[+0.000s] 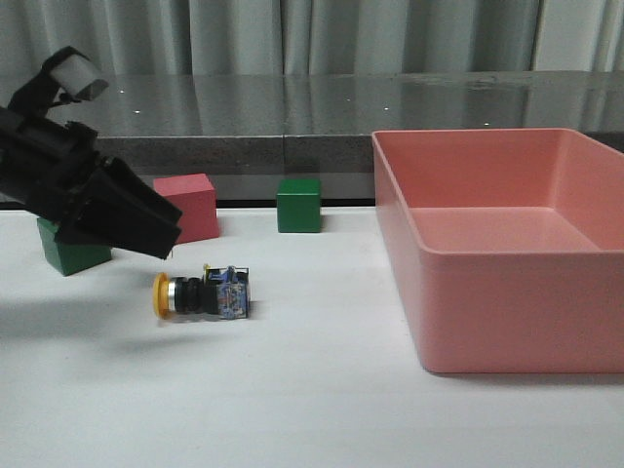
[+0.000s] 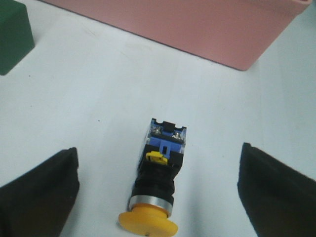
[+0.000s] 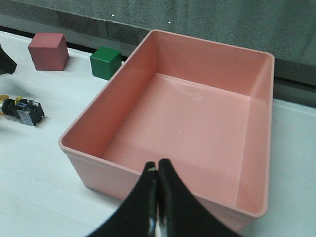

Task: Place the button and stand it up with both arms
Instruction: 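Lower the left gripper onto the lying button and grasp its body, then lift and rotate the button upright with the left gripper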

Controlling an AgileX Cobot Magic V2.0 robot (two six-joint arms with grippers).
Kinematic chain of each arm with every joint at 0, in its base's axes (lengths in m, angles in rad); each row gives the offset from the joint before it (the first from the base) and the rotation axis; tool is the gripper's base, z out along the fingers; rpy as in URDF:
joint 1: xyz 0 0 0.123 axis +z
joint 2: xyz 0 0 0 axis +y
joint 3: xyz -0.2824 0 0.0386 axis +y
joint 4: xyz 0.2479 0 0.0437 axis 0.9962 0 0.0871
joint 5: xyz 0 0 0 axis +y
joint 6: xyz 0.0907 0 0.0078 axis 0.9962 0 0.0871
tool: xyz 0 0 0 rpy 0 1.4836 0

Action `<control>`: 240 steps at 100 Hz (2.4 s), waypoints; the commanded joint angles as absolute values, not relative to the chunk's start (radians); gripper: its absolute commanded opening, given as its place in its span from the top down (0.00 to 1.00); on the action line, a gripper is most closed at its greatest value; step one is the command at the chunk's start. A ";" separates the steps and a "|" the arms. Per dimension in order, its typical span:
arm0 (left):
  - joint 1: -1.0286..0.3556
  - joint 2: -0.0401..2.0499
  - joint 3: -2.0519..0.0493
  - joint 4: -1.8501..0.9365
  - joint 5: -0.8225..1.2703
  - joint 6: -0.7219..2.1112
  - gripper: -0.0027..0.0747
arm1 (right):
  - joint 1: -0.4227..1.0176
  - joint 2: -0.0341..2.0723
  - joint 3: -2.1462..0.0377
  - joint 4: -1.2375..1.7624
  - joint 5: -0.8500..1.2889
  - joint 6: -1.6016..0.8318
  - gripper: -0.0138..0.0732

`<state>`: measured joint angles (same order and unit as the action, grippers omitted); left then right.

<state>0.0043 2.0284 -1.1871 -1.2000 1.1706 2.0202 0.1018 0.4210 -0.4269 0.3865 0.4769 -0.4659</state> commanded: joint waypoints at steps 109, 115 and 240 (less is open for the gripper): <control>-0.046 2.068 -1.296 -1.023 1.274 1.891 0.99 | 0.095 0.424 -0.452 0.407 0.411 -0.465 0.93; -0.051 2.028 -1.338 -0.956 1.263 1.795 0.99 | 0.095 0.424 -0.452 0.407 0.411 -0.465 0.93; -0.683 2.012 -1.610 0.552 1.249 0.687 0.99 | 0.095 0.424 -0.452 0.408 0.404 -0.465 0.93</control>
